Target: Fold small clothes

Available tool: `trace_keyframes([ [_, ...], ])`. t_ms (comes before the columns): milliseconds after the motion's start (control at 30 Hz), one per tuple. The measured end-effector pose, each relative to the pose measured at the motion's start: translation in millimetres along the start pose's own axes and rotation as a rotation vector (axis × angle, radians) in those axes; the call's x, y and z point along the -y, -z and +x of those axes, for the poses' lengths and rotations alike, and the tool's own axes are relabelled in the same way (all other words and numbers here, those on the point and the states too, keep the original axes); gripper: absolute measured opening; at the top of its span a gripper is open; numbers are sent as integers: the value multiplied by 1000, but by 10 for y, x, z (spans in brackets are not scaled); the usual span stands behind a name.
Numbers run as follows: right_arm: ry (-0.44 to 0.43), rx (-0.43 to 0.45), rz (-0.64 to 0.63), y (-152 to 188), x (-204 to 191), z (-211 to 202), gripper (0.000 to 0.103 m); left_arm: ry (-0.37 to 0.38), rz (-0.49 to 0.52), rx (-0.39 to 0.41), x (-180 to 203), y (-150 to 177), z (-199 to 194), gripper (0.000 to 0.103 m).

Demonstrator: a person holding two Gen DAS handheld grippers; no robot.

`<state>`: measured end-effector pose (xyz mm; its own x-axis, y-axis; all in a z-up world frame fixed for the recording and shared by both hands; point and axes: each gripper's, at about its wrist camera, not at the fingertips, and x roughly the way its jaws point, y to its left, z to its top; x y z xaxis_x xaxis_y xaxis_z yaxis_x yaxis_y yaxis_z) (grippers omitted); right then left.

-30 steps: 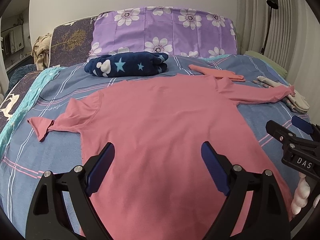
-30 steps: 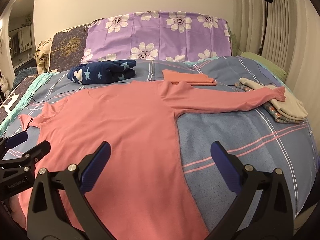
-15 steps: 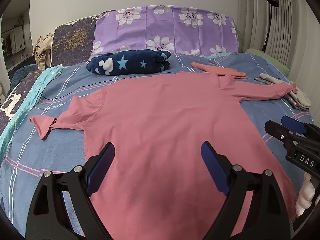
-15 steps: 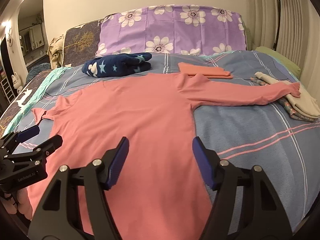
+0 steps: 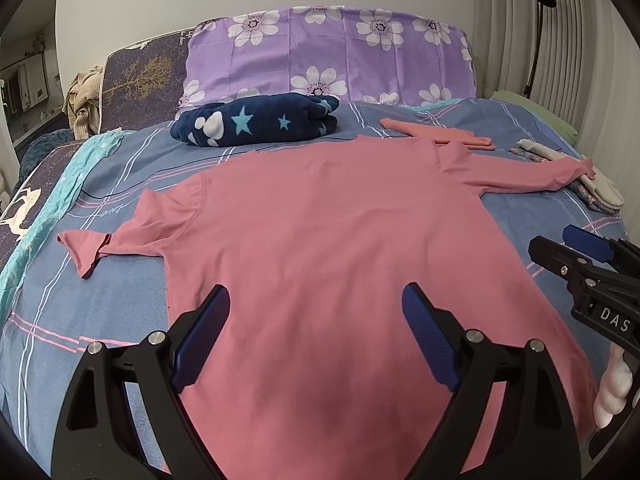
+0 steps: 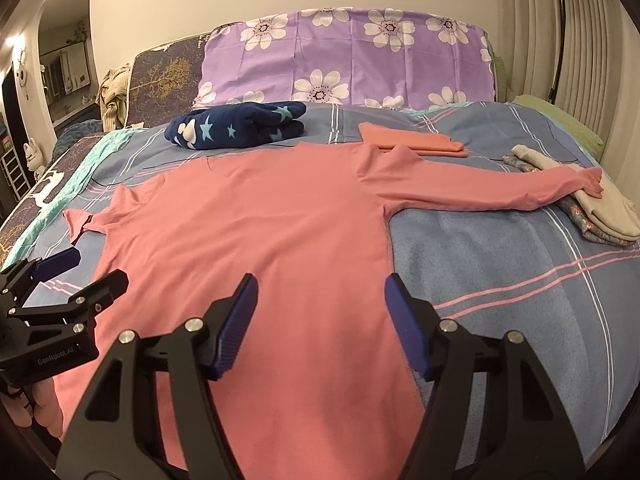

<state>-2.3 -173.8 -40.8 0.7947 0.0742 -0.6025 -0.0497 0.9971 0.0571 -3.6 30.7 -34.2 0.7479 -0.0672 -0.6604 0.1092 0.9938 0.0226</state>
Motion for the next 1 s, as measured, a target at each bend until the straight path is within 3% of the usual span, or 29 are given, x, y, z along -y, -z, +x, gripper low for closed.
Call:
trace_keyframes([
  [167,-1,-7,-4,-1,4,23,67,12,2,-20,6,15,48,80],
  [1000,-14,-11,-6,15,-34,36,69,20,0,-32,-6,21,69,80],
])
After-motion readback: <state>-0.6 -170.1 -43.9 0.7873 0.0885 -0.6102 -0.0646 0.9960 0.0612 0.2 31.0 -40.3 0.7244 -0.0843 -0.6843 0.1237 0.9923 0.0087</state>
